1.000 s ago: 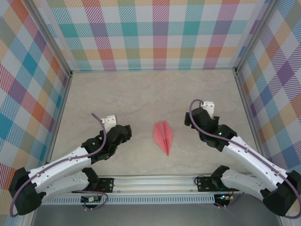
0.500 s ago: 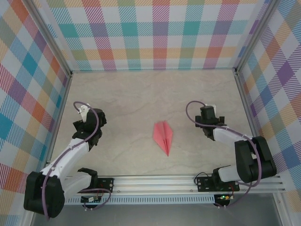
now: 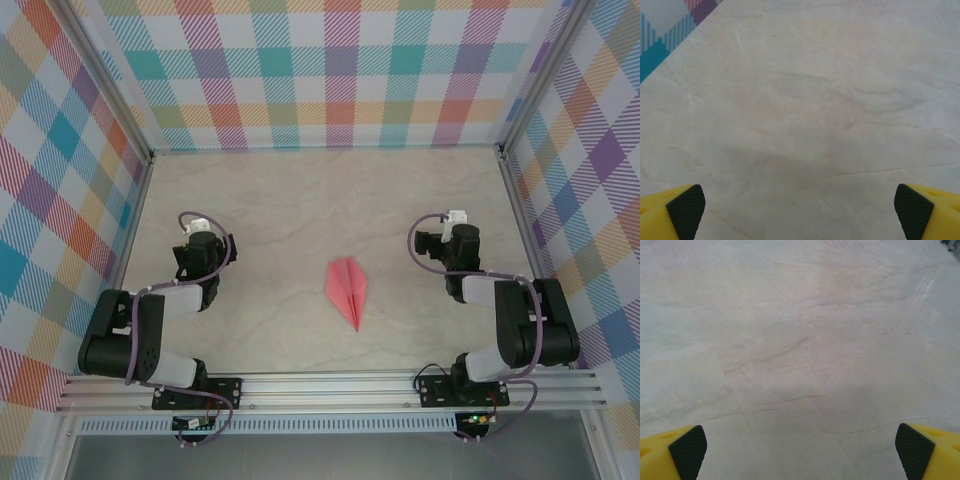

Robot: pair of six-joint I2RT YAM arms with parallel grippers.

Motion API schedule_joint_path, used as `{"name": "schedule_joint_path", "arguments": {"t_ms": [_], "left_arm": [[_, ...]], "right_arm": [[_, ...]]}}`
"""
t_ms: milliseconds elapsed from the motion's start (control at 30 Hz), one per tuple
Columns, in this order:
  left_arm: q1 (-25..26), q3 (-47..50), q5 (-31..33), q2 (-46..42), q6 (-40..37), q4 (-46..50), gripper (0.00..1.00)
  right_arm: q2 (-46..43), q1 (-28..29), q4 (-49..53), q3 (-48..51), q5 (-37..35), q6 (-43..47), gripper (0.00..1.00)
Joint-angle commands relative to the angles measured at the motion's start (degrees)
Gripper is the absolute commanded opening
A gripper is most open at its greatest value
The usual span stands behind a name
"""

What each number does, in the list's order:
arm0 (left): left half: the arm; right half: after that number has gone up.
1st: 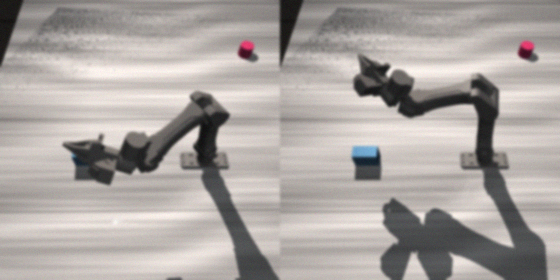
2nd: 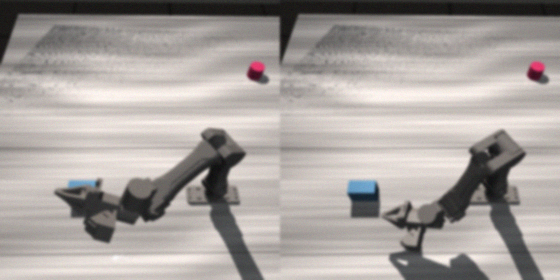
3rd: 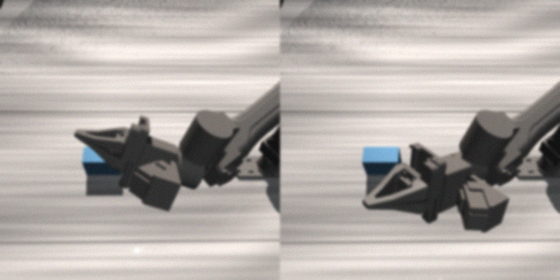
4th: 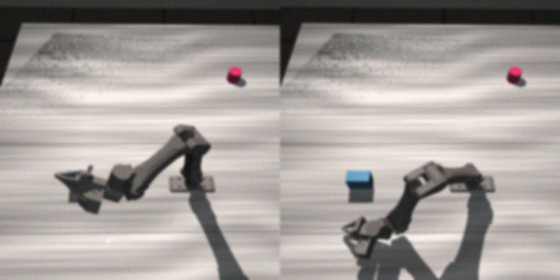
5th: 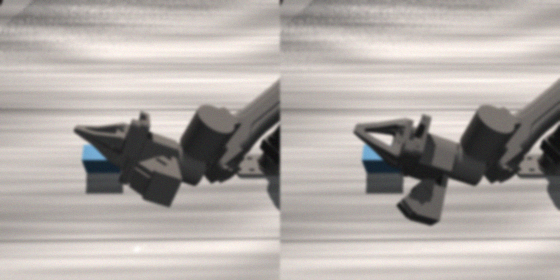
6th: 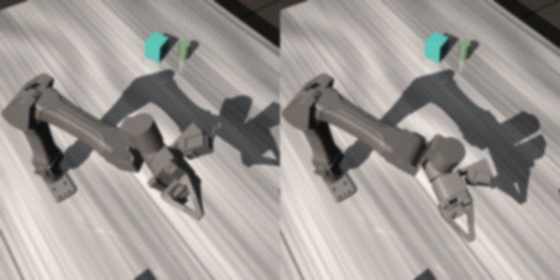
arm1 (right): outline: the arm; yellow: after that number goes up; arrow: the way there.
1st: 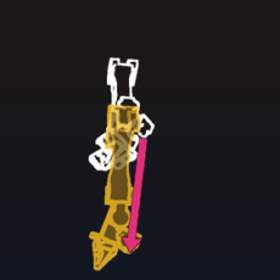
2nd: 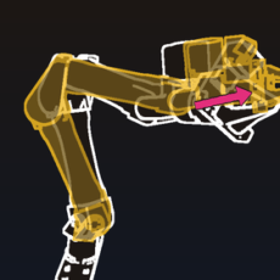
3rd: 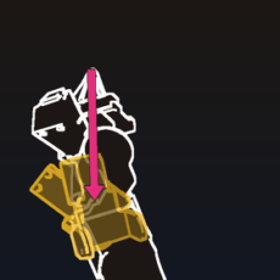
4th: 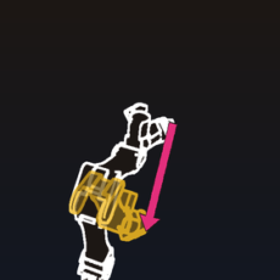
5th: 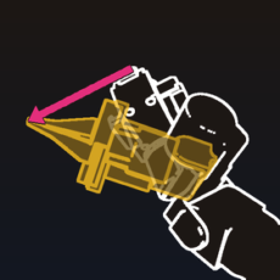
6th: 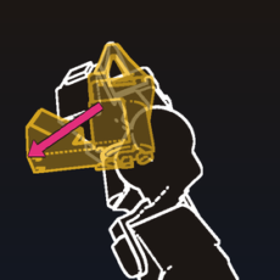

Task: Fold a paper plane with a square sheet of paper (pick it up from the middle)
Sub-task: Reset both arms

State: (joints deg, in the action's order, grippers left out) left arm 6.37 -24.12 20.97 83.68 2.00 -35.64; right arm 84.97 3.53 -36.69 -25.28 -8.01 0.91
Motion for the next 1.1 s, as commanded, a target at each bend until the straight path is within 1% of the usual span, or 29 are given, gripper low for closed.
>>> {"name": "schedule_joint_path", "arguments": {"t_ms": [0, 33, 67, 100, 133, 300, 433, 633, 1067], "left_arm": [[-0.57, 3.53, -7.99, 6.99, -3.11, -19.57, 1.00], [-0.58, 3.58, -9.56, 6.19, -3.36, -17.93, 1.00], [-0.66, 2.54, -10.40, 5.31, -3.57, -14.13, 1.00], [-0.66, 1.72, -8.96, 6.52, -3.36, -14.91, 1.00], [-0.96, 0.69, -8.89, 5.84, -2.44, -11.84, 1.00], [-1.28, 0.87, -8.86, 6.12, -2.30, -12.59, 1.00], [-1.25, 1.09, -8.92, 6.06, -2.31, -12.69, 1.00], [-1.27, 1.00, -8.93, 6.02, -2.35, -12.61, 1.00], [-1.26, 1.05, -8.86, 6.11, -2.31, -12.61, 1.00]], "right_arm": [[0.44, -0.75, -4.59, -0.40, 4.14, -0.64, 1.00], [0.62, -1.05, -4.29, -0.64, 3.60, -1.35, 1.00], [0.97, -1.76, -5.62, 0.09, 3.25, -2.44, 1.00], [1.98, -1.95, -8.55, 1.27, 4.11, -2.08, 1.00], [2.68, -1.95, -11.13, 2.18, 4.88, -1.55, 1.00], [2.50, -2.03, -10.35, 1.96, 4.56, -1.78, 1.00], [2.42, -1.79, -11.52, 2.67, 0.53, -3.19, 1.00], [2.39, -1.77, -10.33, 2.08, 2.02, -2.63, 1.00], [2.38, -1.82, -10.28, 1.99, 2.03, -2.58, 1.00]]}}
